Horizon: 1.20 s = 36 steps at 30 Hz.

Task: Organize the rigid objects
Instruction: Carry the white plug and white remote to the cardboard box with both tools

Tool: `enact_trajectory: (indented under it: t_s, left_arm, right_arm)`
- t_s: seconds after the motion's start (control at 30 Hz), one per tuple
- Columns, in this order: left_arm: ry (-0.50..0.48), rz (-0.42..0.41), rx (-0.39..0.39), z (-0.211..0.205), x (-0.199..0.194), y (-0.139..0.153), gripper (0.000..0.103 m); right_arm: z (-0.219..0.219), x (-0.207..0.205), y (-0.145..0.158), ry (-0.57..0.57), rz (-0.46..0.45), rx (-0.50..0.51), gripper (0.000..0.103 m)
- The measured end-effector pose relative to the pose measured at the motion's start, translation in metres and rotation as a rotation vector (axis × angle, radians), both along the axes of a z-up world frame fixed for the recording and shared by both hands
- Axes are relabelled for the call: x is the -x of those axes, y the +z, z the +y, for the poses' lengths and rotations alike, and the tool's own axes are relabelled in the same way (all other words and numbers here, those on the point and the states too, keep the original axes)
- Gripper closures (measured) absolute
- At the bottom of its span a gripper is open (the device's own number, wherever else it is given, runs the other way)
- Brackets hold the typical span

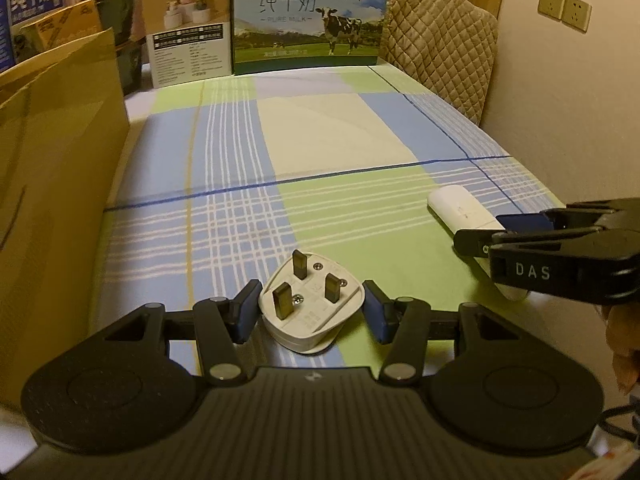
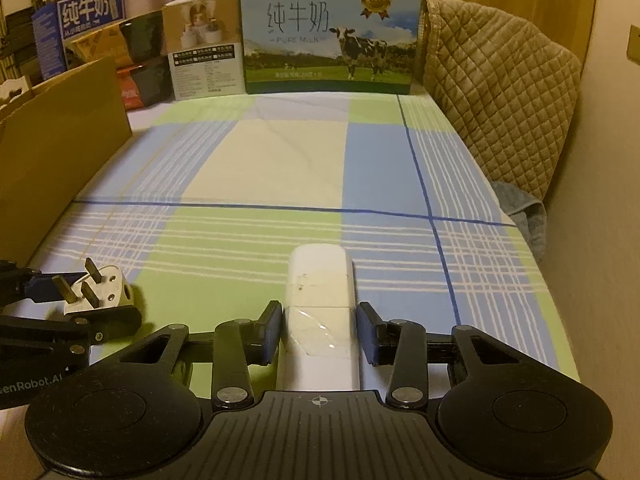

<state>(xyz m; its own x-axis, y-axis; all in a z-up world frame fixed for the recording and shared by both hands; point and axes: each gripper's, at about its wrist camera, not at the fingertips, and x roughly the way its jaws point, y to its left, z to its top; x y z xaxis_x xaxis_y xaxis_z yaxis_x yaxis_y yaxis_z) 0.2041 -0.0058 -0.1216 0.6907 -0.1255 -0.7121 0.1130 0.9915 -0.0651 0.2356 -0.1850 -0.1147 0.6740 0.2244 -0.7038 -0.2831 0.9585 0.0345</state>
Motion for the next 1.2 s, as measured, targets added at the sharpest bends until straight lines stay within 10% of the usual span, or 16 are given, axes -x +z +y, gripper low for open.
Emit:
enact_trajectory:
  t_s: [1.2]
  left_arm:
    - [0.1, -0.121, -0.002, 0.033, 0.149, 0.131, 0.054]
  right_arm:
    - [0.034, 0.161, 0.113, 0.021, -0.07, -0.092, 0.066]
